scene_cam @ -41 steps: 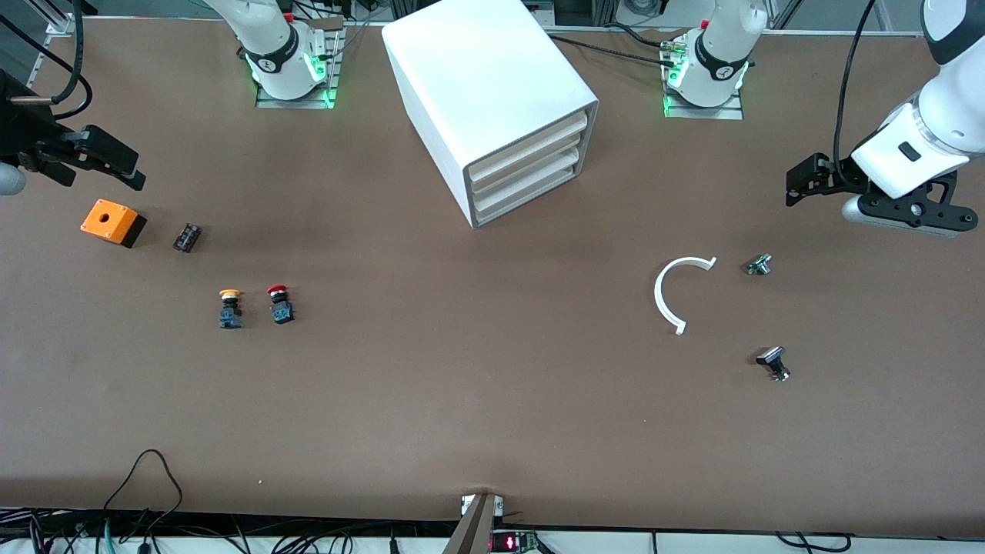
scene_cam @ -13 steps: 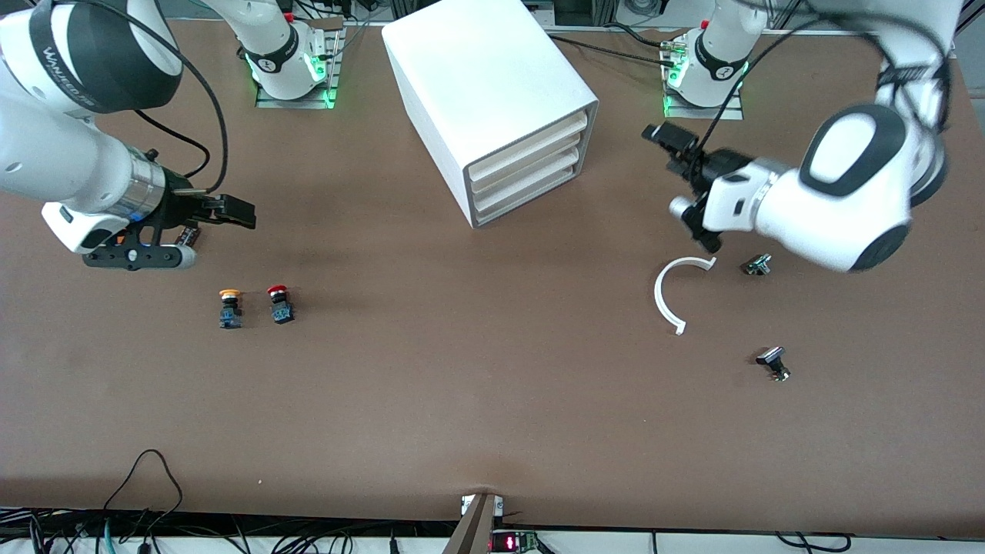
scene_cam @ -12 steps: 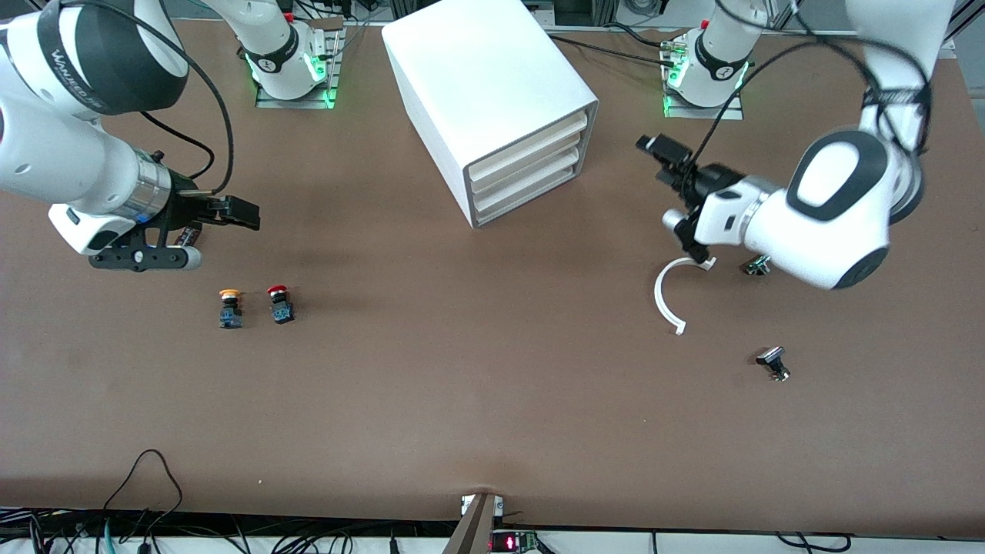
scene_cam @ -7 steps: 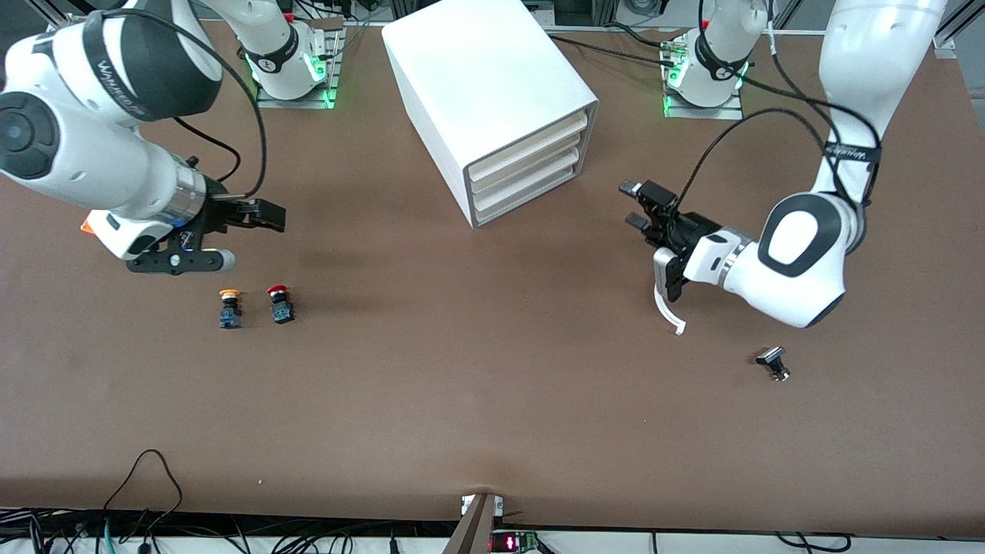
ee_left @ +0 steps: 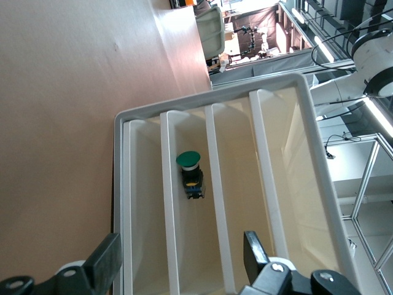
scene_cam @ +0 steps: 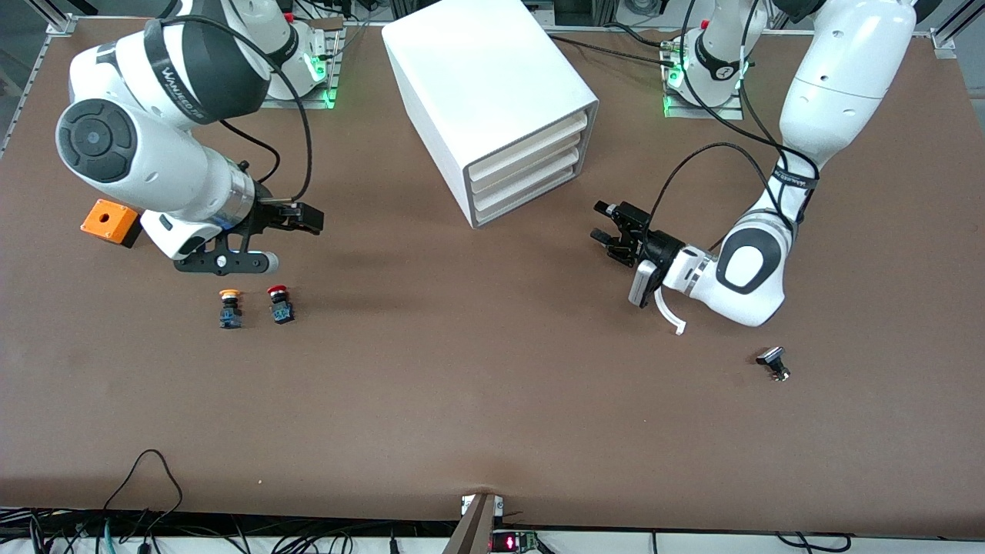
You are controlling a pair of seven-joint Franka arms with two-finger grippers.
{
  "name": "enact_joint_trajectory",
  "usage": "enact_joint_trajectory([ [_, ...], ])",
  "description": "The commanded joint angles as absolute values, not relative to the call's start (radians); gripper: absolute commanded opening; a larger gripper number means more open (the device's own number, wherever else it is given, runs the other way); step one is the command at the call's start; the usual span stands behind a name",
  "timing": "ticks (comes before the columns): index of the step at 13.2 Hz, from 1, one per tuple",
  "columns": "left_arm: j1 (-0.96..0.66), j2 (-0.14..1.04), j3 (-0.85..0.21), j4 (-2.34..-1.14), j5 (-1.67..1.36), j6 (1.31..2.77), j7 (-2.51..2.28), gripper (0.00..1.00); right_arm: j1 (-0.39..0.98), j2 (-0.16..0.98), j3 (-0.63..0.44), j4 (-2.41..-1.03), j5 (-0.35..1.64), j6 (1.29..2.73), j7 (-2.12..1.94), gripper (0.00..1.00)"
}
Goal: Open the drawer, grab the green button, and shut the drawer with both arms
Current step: 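Reach the left gripper to the drawer front while the right gripper advances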
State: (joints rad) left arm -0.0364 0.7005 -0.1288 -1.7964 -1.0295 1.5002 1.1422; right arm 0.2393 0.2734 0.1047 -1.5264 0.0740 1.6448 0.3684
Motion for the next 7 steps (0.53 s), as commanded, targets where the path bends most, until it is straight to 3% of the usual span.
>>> enact_joint_trajectory([
  [1,-0.078,0.683,-0.129,-1.876,-1.063,1.538,1.231,0.69,0.271,0.296,0.101,-1.499,0.081,1.651,0.428,1.0],
  [3,-0.127,0.683,-0.129,-1.939,-1.068,1.581,1.316,0.59,0.287,0.296,0.101,-1.499,0.081,1.654,0.454,1.0],
  [7,-0.155,0.683,-0.132,-1.983,-1.106,1.612,1.345,0.59,0.324,0.305,0.101,-1.499,0.075,1.666,0.501,1.0],
])
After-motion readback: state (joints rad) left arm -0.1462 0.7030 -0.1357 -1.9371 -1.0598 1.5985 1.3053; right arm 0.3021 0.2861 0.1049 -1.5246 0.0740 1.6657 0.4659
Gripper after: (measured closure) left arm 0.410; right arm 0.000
